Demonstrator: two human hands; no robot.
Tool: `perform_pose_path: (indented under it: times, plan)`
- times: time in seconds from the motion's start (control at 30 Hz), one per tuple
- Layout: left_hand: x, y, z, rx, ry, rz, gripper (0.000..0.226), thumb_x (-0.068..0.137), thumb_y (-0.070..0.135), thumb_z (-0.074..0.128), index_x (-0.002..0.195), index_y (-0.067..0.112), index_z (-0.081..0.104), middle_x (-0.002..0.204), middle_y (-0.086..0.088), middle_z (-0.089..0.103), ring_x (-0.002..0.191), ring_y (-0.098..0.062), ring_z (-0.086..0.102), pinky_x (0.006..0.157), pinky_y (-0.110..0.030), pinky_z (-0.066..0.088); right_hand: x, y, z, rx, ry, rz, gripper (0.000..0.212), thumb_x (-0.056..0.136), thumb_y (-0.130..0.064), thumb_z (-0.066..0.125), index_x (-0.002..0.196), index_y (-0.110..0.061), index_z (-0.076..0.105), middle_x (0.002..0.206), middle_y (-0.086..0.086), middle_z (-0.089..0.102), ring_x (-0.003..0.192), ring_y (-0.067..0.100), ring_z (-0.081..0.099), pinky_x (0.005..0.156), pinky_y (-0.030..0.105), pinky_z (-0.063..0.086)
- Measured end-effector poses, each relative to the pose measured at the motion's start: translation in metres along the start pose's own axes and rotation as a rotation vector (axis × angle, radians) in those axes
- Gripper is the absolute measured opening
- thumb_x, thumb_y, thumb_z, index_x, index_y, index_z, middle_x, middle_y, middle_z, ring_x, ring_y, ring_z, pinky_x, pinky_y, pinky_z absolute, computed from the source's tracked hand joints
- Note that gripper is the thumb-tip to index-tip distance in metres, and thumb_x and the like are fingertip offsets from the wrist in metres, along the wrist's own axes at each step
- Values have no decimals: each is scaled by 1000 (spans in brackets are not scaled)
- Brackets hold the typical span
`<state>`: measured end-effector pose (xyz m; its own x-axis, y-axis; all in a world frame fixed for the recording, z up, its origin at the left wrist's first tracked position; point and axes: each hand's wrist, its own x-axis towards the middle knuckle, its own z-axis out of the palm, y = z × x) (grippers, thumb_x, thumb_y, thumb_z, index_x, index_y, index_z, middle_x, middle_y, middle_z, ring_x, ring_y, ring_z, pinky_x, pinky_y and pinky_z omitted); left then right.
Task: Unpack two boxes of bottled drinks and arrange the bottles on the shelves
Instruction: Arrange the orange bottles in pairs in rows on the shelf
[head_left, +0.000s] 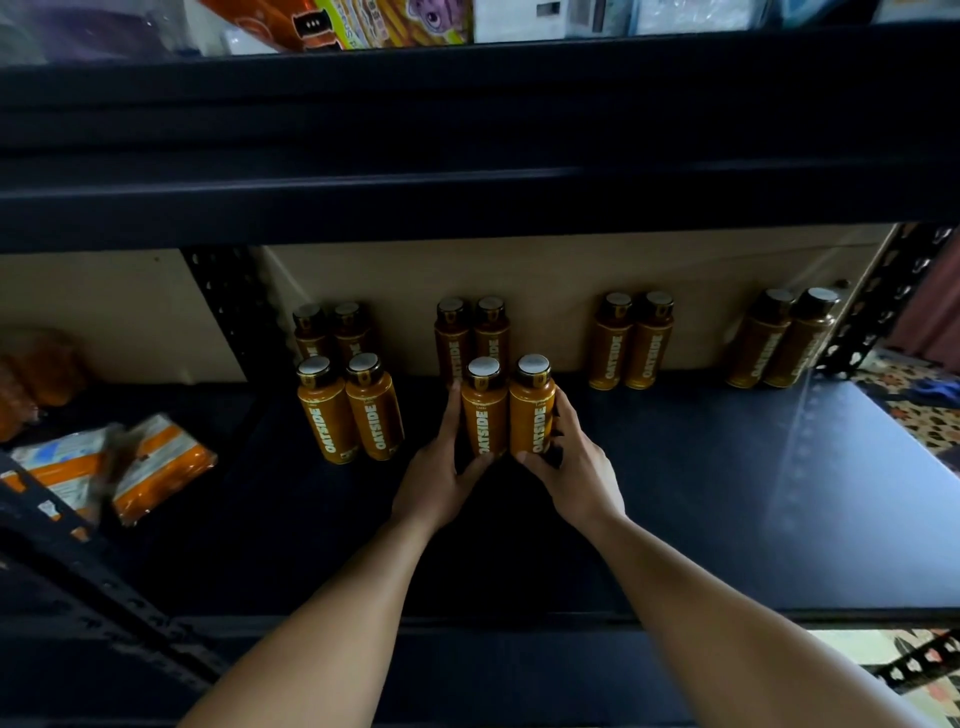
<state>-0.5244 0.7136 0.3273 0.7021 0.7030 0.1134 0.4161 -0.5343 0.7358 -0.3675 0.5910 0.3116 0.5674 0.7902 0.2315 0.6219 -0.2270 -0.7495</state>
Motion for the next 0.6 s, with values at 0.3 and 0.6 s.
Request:
perform_pose_path:
  times: [0.3,0.6]
  plan:
    - [1,0,0,13,-3,-9,100,97,50,61,133,72,-30,166,7,26,144,-26,41,115,-54,35,0,0,-2,-11,-16,-18,101,94,-40,72,156,-58,-5,149,-12,55,128,13,59,97,41,54]
    - [4,-2,2,38,-15,-20,101,97,50,60,134,70,-32,166,6,27,142,-27,44,114,-51,35,1,2,-1,-10,-14,-19,101,94,-40,72,156,-57,-6,150,-11,54,128,13,59,99,39,53]
